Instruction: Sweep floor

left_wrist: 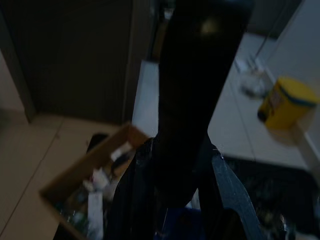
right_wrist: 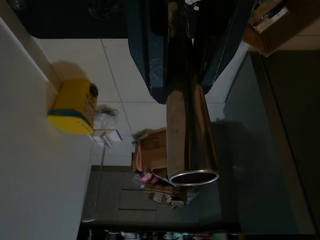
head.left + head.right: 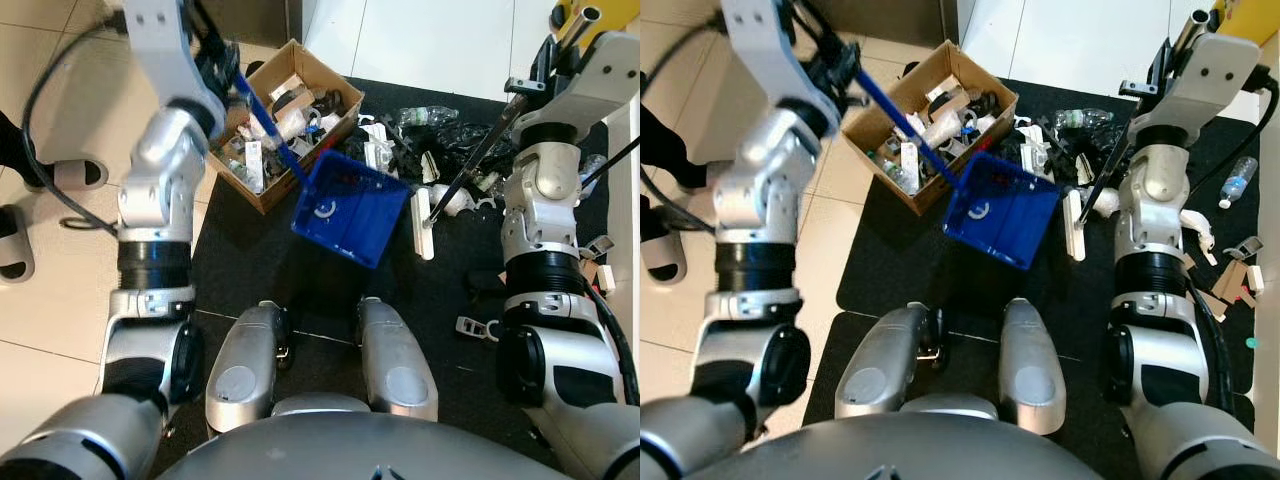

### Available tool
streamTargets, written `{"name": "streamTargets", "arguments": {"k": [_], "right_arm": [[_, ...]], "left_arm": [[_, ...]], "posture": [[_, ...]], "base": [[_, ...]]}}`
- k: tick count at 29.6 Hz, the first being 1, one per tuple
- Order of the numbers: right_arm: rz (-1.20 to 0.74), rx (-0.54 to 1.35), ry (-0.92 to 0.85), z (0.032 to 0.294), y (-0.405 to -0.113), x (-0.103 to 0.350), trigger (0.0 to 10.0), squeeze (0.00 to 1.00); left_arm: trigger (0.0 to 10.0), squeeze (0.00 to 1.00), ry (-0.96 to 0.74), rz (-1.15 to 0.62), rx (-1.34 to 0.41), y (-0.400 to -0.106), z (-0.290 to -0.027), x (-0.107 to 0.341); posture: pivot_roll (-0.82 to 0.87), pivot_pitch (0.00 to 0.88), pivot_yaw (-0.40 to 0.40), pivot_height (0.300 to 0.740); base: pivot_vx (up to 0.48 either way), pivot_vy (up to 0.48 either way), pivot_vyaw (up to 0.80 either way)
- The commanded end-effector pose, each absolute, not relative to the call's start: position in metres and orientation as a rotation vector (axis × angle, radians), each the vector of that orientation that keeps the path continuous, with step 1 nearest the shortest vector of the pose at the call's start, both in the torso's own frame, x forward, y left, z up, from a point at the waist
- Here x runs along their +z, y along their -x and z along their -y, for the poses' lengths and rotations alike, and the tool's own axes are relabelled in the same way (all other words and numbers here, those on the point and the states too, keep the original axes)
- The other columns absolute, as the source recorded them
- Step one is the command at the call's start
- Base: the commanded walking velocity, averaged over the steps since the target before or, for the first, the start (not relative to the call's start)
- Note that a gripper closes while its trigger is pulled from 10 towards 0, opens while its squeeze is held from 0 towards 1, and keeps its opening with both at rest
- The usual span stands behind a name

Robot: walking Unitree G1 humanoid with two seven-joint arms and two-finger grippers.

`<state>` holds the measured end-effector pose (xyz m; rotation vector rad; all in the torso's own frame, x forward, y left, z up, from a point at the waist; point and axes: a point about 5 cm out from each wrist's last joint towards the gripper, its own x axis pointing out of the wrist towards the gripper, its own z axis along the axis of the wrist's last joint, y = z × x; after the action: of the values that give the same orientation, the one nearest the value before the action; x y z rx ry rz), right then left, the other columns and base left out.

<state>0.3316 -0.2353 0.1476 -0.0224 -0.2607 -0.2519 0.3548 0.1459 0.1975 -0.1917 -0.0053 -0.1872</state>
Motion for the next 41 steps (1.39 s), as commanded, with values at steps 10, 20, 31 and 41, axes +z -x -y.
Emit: {"name": "streamTargets", "arguments": {"k": [10, 20, 31, 41], "right_arm": [[0.296, -0.254, 0.023, 0.233, -0.332, 0.152, 10.0, 0.0], [0.301, -0.259, 0.021, 0.233, -0.331, 0.151, 10.0, 0.0], [0.301, -0.268, 0.022, 0.236, -0.328, 0.15, 10.0, 0.0], [0.302, -0.275, 0.021, 0.237, -0.326, 0.149, 10.0, 0.0]], "left_arm": [[10.0, 0.0, 0.056, 0.24, -0.048, -0.382, -0.194, 0.263], [10.0, 0.0, -0.203, 0.3, 0.01, -0.399, -0.212, 0.273], [10.0, 0.0, -0.332, 0.304, -0.04, -0.401, -0.207, 0.256], [10.0, 0.0, -0.362, 0.374, 0.028, -0.404, -0.211, 0.27]], "posture": [[0.08, 0.099, 0.03, 0.74], [0.07, 0.104, 0.032, 0.74], [0.07, 0.112, 0.033, 0.74], [0.06, 0.111, 0.038, 0.74]], "base": [[0.0, 0.0, 0.0], [0.0, 0.0, 0.0], [0.0, 0.0, 0.0], [0.0, 0.0, 0.0]]}}
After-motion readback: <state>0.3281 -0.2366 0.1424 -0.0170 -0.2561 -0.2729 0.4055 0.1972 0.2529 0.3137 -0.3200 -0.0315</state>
